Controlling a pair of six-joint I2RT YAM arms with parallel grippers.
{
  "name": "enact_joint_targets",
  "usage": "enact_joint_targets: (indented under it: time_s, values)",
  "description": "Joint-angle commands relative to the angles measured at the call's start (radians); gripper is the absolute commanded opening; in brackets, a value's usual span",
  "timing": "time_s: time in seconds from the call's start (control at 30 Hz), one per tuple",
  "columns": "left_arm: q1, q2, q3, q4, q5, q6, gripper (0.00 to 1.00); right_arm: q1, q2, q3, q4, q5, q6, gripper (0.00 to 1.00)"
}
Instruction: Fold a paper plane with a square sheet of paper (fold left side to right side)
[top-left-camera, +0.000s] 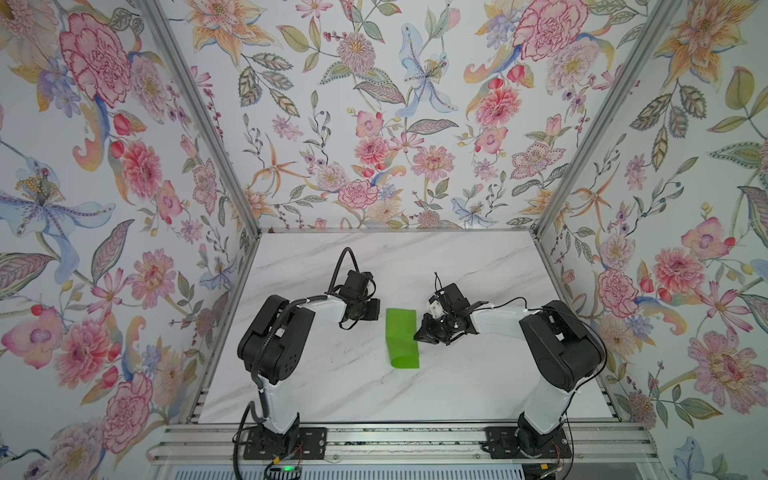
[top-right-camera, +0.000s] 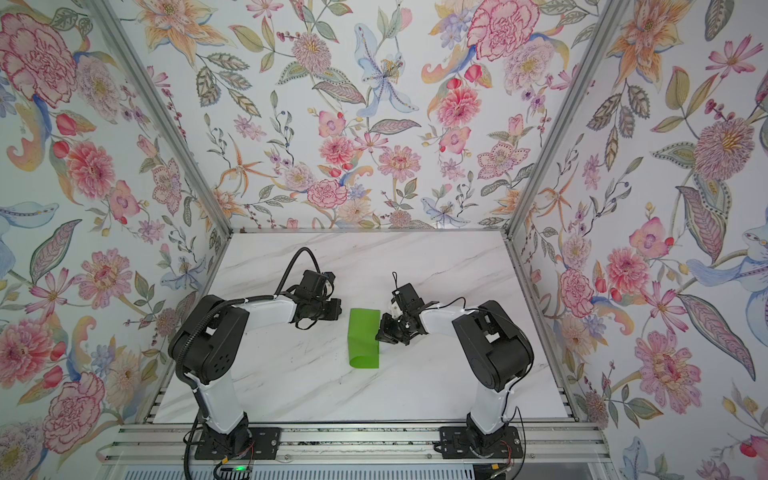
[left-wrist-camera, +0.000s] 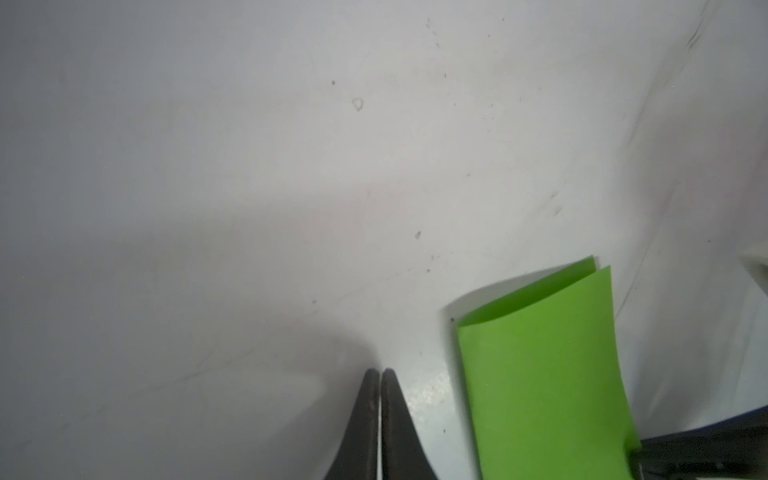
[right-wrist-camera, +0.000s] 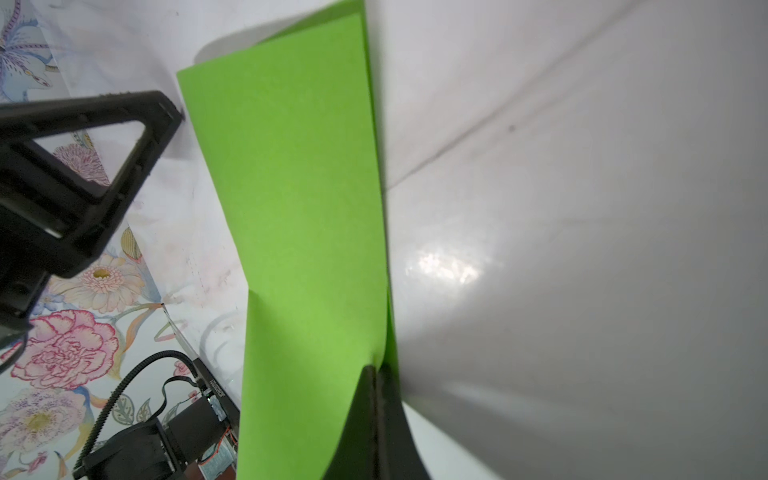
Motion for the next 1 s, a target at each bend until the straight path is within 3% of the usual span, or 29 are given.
enact_joint_targets:
  time_s: [0.0, 0.37, 0.7, 0.97]
  values:
    - [-0.001, -0.09, -0.009, -0.093, -0.007, 0.015, 0.09, 0.009, 0.025, -0.061, -0.029, 0.099, 0.066, 0.0]
    - [-0.155, -0.177, -0.055, -0.159, 0.055, -0.028, 0.12, 0.007, 0.041, -0.074, 0.039, 0.106, 0.113, 0.0]
    - [-0.168, -0.109, -0.149, -0.098, 0.087, -0.042, 0.11, 0.005, 0.046, -0.069, 0.021, 0.1, 0.094, 0.0]
    - [-0.162, -0.107, -0.189, -0.179, -0.022, -0.021, 0.11, -0.005, 0.039, -0.083, 0.016, 0.1, 0.087, 0.0]
